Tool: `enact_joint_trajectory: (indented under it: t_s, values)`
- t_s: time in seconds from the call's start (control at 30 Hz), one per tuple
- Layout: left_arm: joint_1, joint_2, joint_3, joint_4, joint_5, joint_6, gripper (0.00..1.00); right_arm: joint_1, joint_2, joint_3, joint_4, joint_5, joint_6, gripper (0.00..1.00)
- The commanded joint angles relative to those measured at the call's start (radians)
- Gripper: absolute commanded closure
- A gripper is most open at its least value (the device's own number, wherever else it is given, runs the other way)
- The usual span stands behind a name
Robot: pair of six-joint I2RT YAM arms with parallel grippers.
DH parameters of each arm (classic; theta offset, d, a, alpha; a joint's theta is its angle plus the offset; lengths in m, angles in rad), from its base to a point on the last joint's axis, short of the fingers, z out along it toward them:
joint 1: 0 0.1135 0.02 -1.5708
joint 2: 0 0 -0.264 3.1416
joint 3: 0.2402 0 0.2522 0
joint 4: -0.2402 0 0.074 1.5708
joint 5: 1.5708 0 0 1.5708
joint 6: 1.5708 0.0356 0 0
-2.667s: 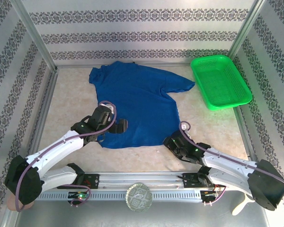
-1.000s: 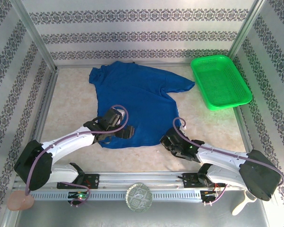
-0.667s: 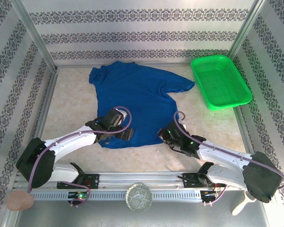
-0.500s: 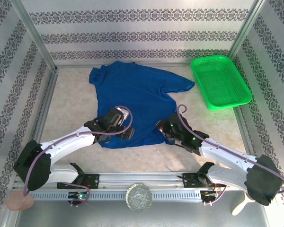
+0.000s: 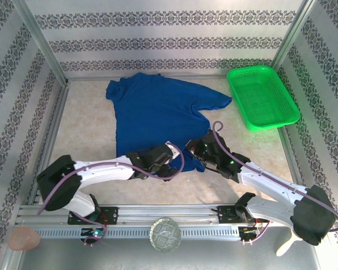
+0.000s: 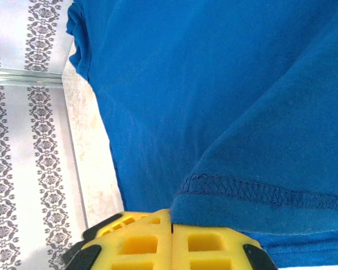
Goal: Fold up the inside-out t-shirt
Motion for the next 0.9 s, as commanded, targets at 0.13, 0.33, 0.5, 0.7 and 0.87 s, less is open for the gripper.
enact_joint_trajectory:
  t_s: [0.13,0.33,0.5,0.7,0.87]
  values:
    - [0.008,0.191,0.127,0.074,-0.302,-0.013,0.01,-0.014,-0.025,0.019,-0.006,-0.018,-0.001,1.0]
    - [0.081,0.181,0.133,0.094,-0.179,0.011,0.6,-0.022,-0.067,-0.008,-0.017,-0.013,0.011,1.0]
    - [0.118,0.102,0.146,0.079,0.008,0.049,1.0,-0.037,-0.087,-0.026,-0.017,-0.019,0.017,1.0]
    - [0.17,-0.027,0.209,0.014,0.167,0.008,1.0,-0.063,-0.114,-0.031,-0.019,-0.049,-0.032,0.62]
    - [0.173,-0.038,0.373,-0.172,0.194,0.009,1.0,0.017,-0.227,-0.077,-0.044,-0.077,-0.12,0.69]
